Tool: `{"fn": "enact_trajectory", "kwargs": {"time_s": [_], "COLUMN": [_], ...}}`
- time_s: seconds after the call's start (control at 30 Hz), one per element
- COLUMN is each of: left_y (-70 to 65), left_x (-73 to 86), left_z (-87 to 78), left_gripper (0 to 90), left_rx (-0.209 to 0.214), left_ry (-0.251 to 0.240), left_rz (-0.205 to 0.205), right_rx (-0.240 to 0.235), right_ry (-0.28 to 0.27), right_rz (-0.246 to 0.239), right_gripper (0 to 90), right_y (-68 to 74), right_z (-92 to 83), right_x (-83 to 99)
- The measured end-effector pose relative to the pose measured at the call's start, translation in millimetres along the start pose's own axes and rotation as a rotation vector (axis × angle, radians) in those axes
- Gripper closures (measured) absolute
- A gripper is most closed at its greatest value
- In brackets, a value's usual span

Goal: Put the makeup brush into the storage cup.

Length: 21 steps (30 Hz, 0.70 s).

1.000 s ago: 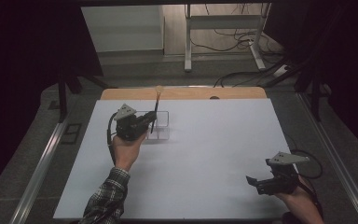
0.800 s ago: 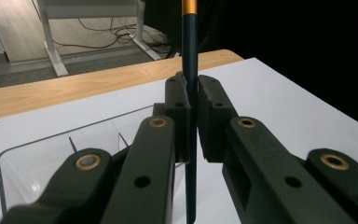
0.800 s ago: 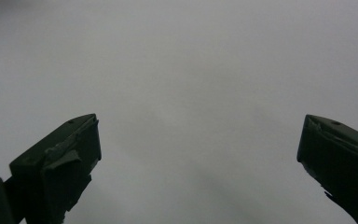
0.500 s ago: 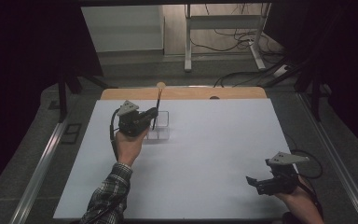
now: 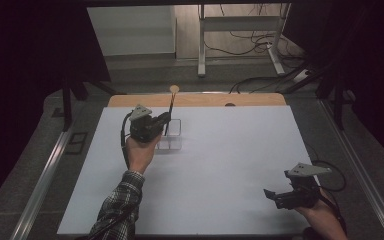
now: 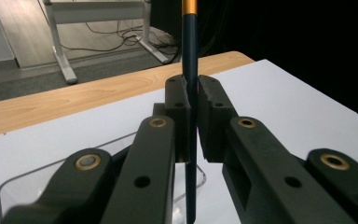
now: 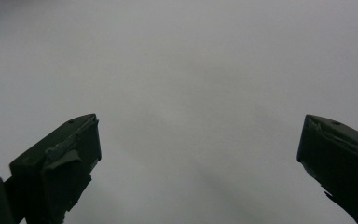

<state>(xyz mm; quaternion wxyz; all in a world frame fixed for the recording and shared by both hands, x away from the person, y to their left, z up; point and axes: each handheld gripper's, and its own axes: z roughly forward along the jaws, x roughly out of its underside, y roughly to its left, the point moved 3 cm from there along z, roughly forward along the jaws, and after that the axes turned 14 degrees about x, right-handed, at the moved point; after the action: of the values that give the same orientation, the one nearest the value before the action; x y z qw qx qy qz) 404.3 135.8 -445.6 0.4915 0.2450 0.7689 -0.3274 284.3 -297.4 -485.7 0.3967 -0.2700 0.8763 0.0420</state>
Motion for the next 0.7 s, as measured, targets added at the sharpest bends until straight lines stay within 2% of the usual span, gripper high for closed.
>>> {"fn": "enact_trajectory", "kwargs": {"time_s": [0.4, 0.7], "left_y": [4.4, 8.7], "left_x": [-3.0, 0.8], "left_z": [9.7, 19.1], "left_gripper": [83.8, 83.8], "left_rx": [-0.021, -0.033], "left_ry": [-0.010, -0.012], "left_rz": [0.007, 0.000], "right_rx": [-0.003, -0.005], "right_ry": [-0.001, 0.001], "right_rz": [0.001, 0.001], "right_gripper": [0.0, 0.0], "right_y": [0.5, 0.6], "right_z": [0.3, 0.4], "right_x": [0.0, 0.2]}}
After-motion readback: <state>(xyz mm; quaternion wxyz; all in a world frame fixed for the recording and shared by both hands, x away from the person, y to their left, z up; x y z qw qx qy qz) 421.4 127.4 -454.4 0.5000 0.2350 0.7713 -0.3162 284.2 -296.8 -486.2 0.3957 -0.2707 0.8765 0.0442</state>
